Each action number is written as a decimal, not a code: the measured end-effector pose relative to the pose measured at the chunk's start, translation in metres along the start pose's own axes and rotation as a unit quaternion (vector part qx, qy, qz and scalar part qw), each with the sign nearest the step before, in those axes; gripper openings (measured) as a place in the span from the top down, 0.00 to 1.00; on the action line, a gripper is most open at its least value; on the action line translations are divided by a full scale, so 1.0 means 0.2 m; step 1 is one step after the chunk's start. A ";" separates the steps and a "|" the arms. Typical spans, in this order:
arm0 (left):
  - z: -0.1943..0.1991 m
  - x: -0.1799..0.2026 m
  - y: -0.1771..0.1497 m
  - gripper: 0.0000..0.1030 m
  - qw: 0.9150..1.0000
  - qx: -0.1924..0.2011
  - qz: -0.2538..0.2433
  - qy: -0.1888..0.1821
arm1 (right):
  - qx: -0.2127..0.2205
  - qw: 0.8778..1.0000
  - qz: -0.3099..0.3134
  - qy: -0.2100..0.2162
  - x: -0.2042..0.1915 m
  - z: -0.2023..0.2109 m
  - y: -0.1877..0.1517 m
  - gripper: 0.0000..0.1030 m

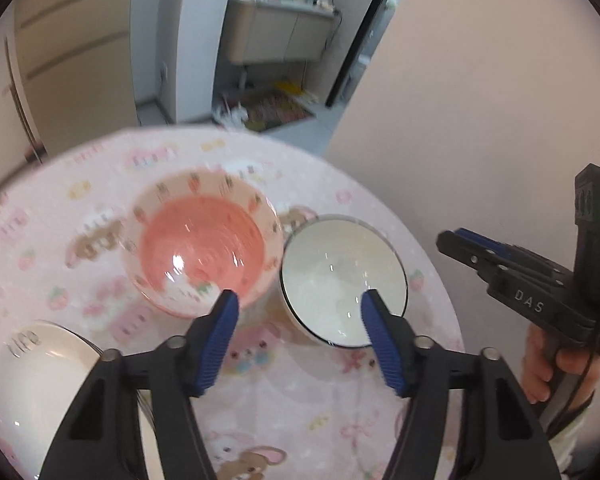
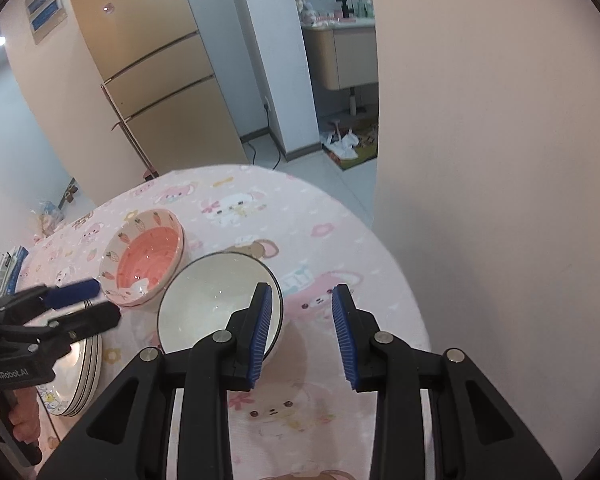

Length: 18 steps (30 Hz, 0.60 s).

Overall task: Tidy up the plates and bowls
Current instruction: 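Move both tools down toward the rim of the white bowl, then close the right tool on the white bowl rim while the left tool grips the rim too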

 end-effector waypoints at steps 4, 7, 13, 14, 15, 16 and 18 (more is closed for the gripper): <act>-0.09 0.01 -0.05 0.58 0.999 -0.037 0.008 -0.007 | -0.025 0.999 -0.013 0.023 0.00 -0.10 -0.05 0.71; -0.14 0.03 -0.10 0.75 0.997 -0.071 0.019 -0.032 | -0.043 0.999 -0.013 0.023 0.00 -0.17 -0.08 0.71; -0.18 0.05 -0.11 0.80 0.997 -0.076 0.018 -0.022 | -0.065 0.997 -0.025 0.026 0.03 -0.27 -0.11 0.71; -0.18 0.04 -0.10 0.80 0.997 -0.075 0.017 -0.019 | -0.070 0.997 -0.028 0.027 0.04 -0.29 -0.12 0.71; -0.19 0.04 -0.10 0.80 0.997 -0.077 0.018 -0.019 | -0.075 0.996 -0.032 0.028 0.05 -0.31 -0.13 0.71; -0.20 0.05 -0.11 0.80 0.996 -0.081 0.019 -0.018 | -0.081 0.996 -0.039 0.030 0.05 -0.33 -0.14 0.71; -0.22 0.04 -0.10 0.80 0.996 -0.084 0.024 -0.022 | -0.083 0.994 -0.054 0.041 0.05 -0.36 -0.15 0.71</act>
Point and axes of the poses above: each gripper's, at about its wrist camera, not at the fingertips, and z roughly against the way its jaws point, x to its right, y to its top, the point moved 9 cm from there along -z, roughly the way its jaws point, and after that the axes turned 11 degrees about y, right-handed, at the moved point
